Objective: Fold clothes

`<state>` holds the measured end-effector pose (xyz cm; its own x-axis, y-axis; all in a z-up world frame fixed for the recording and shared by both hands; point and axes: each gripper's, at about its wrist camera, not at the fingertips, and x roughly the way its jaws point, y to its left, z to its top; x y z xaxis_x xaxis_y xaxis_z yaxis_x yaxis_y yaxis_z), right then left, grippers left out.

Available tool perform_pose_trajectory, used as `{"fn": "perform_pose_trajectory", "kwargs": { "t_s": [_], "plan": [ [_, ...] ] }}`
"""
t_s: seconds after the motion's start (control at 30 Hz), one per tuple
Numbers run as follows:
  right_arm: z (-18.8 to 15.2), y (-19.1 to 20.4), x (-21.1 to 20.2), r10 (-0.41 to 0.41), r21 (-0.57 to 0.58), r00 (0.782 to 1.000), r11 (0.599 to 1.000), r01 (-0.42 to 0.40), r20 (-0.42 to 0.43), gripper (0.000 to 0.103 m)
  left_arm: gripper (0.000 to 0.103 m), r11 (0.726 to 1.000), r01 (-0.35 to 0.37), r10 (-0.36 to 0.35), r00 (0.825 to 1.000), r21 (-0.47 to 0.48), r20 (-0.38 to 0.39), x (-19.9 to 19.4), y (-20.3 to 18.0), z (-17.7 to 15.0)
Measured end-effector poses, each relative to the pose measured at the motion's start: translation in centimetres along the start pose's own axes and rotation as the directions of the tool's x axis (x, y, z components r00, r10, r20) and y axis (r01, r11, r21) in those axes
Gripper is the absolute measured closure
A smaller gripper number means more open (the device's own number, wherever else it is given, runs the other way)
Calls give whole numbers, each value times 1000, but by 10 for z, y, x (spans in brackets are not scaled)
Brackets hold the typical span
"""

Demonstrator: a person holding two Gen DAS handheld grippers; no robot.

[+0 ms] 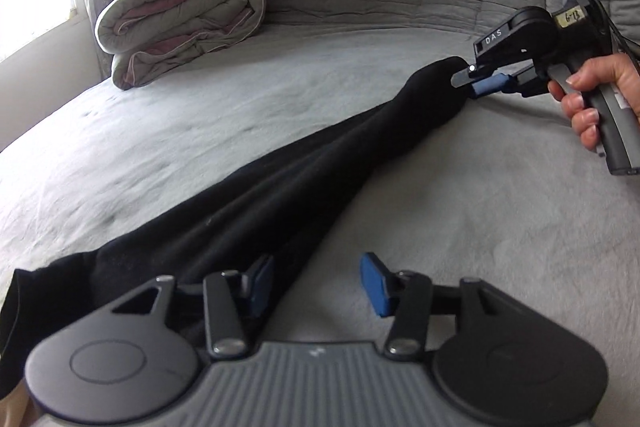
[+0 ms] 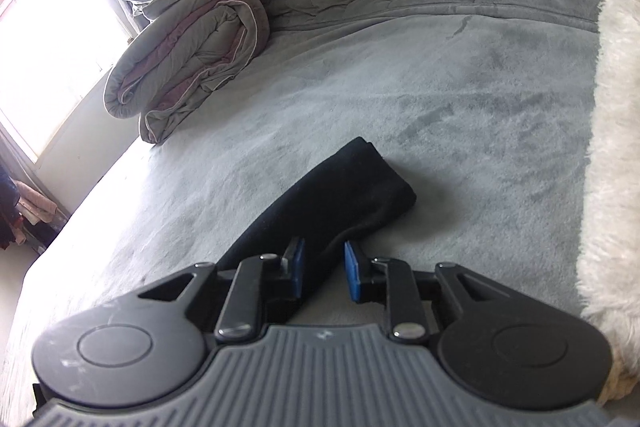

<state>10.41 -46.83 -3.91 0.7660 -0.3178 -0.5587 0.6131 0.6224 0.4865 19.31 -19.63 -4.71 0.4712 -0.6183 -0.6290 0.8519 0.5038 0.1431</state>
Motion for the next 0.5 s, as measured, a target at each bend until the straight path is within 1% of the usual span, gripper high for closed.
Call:
{"fn": "perform_pose_trajectory", "kwargs": {
  "t_s": [0.07, 0.1, 0.2, 0.23, 0.3, 0.33, 0.4, 0.5],
  "plan": [
    [0, 0, 1, 1, 2, 1000, 1000, -1, 10, 96, 62, 1000, 4, -4, 1000, -15, -7, 2, 2, 3],
    [0, 0, 2, 2, 3, 1000, 1000, -2, 15, 97, 64, 1000, 7, -7, 1000, -25, -11, 3, 3, 5],
    [3, 2, -4, -8, -14, 999, 1000, 8, 42, 97, 82, 998, 16, -17, 1000, -53, -24, 6, 8, 11],
    [6, 3, -7, -13, -20, 999, 1000, 14, 52, 97, 99, 998, 19, -20, 999, -63, -28, 6, 10, 14],
    [11, 7, -12, -39, -47, 998, 998, 42, 56, 98, 100, 996, 36, -39, 999, -86, -34, 7, 14, 18],
    [14, 9, -15, -58, -64, 997, 996, 62, 56, 98, 100, 992, 74, -77, 997, -104, -27, 3, 18, 19],
    [16, 12, -16, -130, -109, 991, 985, 133, 30, 98, 100, 985, 139, -141, 990, -105, -15, -7, 23, 19],
    [17, 11, -16, -231, -170, 973, 959, 225, -10, 102, 100, 972, 216, -220, 975, -96, -37, -13, 30, 17]
  ]
}}
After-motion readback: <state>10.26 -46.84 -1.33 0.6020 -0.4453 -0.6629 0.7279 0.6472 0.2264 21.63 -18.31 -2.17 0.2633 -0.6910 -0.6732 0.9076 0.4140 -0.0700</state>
